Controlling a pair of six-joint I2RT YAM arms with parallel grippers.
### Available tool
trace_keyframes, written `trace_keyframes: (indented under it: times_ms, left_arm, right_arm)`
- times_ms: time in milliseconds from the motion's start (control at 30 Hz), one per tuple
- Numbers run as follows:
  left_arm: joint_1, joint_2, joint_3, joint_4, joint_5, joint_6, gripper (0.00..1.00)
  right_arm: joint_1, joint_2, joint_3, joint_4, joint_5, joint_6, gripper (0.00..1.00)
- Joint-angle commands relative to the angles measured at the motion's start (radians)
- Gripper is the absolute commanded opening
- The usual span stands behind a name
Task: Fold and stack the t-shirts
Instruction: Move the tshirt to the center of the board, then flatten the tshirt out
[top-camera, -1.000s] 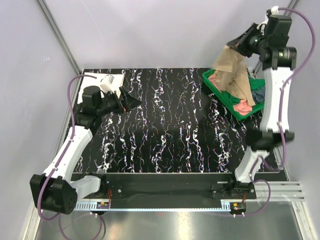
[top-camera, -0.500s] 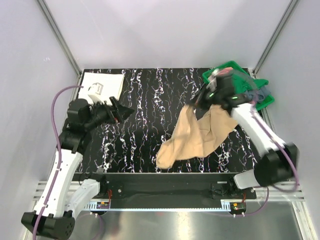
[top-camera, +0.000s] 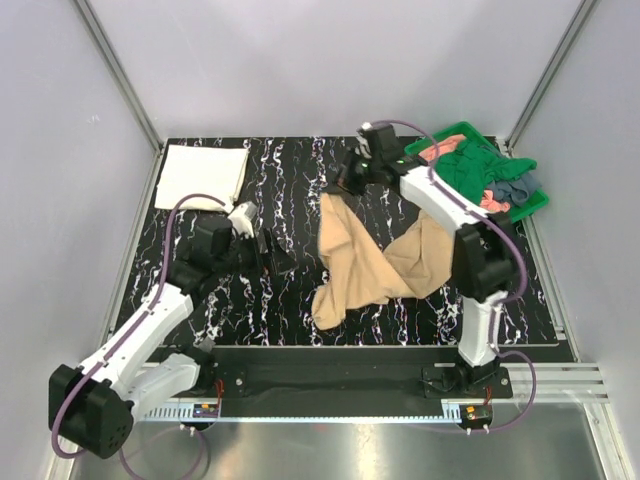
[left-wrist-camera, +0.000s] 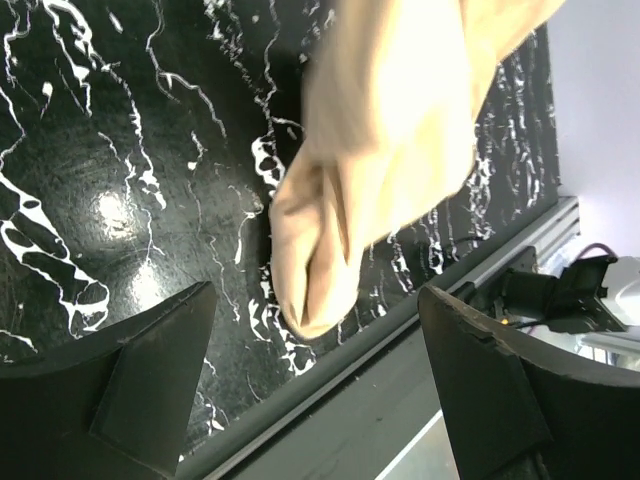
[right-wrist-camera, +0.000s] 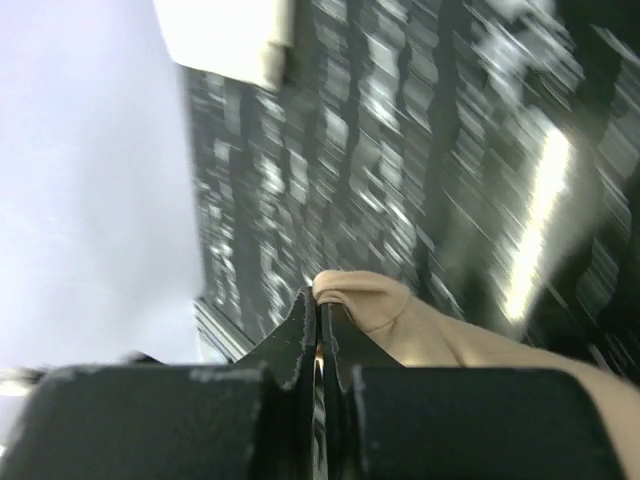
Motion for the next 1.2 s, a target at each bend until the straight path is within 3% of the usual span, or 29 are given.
trace_keyframes:
  times_ms: [0,67,100,233,367,500,600,800,1033,1133,1167]
  left_arm:
    - [-0.027,0.009,-0.05,0.113,-0.055,-0.033,0.87]
    - [-0.047,0.027,-0.062,0.123,-0.064,-0.033,0.87]
    - [-0.051,0.047,-0.06,0.121,-0.073,-0.033,0.87]
    - [-0.085,0.08,-0.059,0.121,-0.126,-0.041,0.87]
    - [-0.152,0.122,-0.028,0.121,-0.207,-0.013,0.86]
    - [-0.252,0.202,0.01,0.112,-0.335,0.022,0.77]
    - [-0.33,0.26,0.029,0.101,-0.444,0.039,0.77]
    - [-0.396,0.409,0.064,0.107,-0.547,0.028,0.79]
    - [-0.4,0.524,0.136,0.112,-0.598,0.05,0.77]
    - [-0.4,0.552,0.147,0.124,-0.595,0.071,0.73]
    - [-0.4,0.56,0.148,0.135,-0.589,0.082,0.66]
  right_arm:
    - [0.064,0.137,0.24,0.082,-0.07,0.03,0.06]
    - [0.064,0.235,0.347,0.074,-0.105,0.047,0.2]
    - [0.064,0.255,0.367,0.059,-0.111,0.041,0.34]
    - [0.054,0.229,0.331,-0.028,-0.027,-0.031,0.53]
    - [0.001,0.065,0.159,-0.105,0.085,-0.03,0.56]
    - [-0.087,-0.23,-0.14,-0.169,0.263,0.039,0.56]
    - [-0.143,-0.434,-0.446,-0.196,0.315,0.151,0.56]
    - [-0.193,-0.686,-0.7,-0.216,0.452,0.182,0.63]
    - [-0.203,-0.714,-0.821,-0.202,0.602,0.199,0.66]
    - [-0.216,-0.658,-0.85,-0.151,0.614,0.19,0.66]
    - [-0.22,-0.636,-0.852,-0.142,0.607,0.185,0.66]
